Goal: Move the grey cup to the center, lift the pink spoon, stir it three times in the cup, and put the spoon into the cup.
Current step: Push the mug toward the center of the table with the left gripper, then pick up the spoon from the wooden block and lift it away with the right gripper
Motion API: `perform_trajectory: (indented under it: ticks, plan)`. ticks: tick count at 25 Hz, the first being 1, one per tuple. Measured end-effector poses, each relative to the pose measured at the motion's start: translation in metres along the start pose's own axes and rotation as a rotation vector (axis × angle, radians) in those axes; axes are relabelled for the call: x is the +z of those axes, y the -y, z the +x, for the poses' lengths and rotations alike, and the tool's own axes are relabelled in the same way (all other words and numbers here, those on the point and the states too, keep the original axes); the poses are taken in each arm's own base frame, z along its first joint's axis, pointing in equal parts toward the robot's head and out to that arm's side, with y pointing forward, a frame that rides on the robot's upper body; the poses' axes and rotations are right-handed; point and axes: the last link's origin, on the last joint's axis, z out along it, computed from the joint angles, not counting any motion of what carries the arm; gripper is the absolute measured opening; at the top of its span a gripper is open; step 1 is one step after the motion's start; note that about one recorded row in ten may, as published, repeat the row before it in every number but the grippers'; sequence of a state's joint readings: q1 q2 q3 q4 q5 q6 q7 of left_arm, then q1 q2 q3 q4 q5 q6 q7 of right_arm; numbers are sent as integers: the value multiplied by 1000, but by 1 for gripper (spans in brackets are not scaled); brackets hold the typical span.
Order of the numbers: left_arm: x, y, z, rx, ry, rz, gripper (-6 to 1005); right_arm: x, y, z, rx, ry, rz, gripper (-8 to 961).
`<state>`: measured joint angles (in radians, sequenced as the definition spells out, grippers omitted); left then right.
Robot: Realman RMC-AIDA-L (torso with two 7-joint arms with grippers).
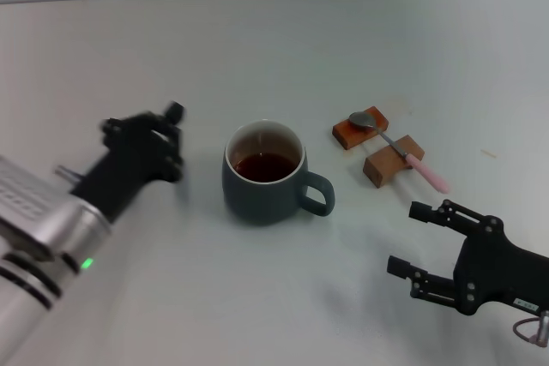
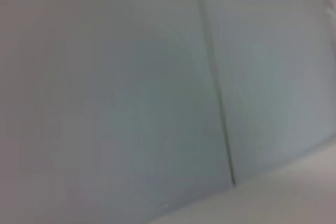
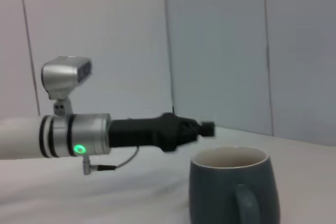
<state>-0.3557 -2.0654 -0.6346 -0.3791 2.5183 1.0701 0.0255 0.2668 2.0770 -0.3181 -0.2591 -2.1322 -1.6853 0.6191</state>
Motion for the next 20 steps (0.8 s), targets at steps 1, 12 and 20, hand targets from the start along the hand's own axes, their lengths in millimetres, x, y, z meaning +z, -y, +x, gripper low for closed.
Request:
perform_trajectory:
  ticks: [1,12,20]
  plan:
    - [-3,5,1,-32,-16,10,63,-1,0,0,1,2,5,783]
    - [-64,29,8,-258,-117,-260,73,-3,3,-3,-2,22,23,784]
    - [-100,7,3,-253,-57,-519,80,-1,4,-4,-6,24,19,784]
